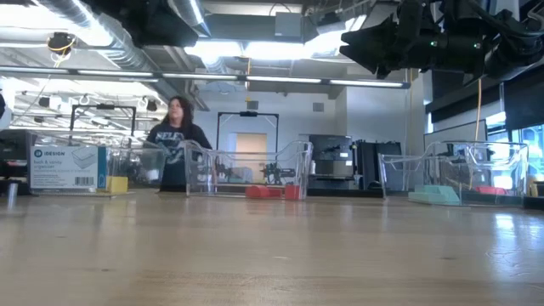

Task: Sort & place blocks by color
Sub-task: Put the left yellow block into the left transparent bin

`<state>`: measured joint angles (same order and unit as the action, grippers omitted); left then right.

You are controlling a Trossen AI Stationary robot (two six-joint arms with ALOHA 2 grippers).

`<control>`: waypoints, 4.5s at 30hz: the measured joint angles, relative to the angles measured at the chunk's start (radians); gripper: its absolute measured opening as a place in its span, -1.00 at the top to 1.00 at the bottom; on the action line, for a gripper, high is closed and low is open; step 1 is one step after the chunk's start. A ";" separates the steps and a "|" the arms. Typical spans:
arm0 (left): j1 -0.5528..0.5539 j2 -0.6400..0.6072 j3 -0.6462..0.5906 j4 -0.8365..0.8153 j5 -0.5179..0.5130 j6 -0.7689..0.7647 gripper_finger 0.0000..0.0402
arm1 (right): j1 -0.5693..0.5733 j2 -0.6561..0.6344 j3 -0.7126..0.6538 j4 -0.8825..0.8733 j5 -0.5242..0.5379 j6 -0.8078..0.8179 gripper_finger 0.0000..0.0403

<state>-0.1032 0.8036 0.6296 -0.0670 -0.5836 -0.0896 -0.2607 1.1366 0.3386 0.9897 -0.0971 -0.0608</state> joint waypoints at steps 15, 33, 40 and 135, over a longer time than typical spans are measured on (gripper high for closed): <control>0.000 0.009 0.000 0.015 -0.221 -0.040 0.39 | 0.000 0.000 0.000 0.000 0.000 0.000 -0.17; 0.000 0.008 0.000 0.007 -0.125 -0.003 0.39 | 0.000 0.000 0.000 -0.008 0.000 0.000 -0.17; -0.001 0.008 0.000 0.007 -0.098 0.018 0.16 | 0.000 0.000 0.000 -0.008 0.000 0.000 -0.17; -0.900 0.624 0.106 -0.943 0.412 0.013 -0.07 | 0.000 0.000 0.000 -0.016 0.027 -0.021 -0.17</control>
<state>-1.0035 1.4273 0.7361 -1.0099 -0.1716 -0.0761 -0.2607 1.1370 0.3382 0.9741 -0.0704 -0.0814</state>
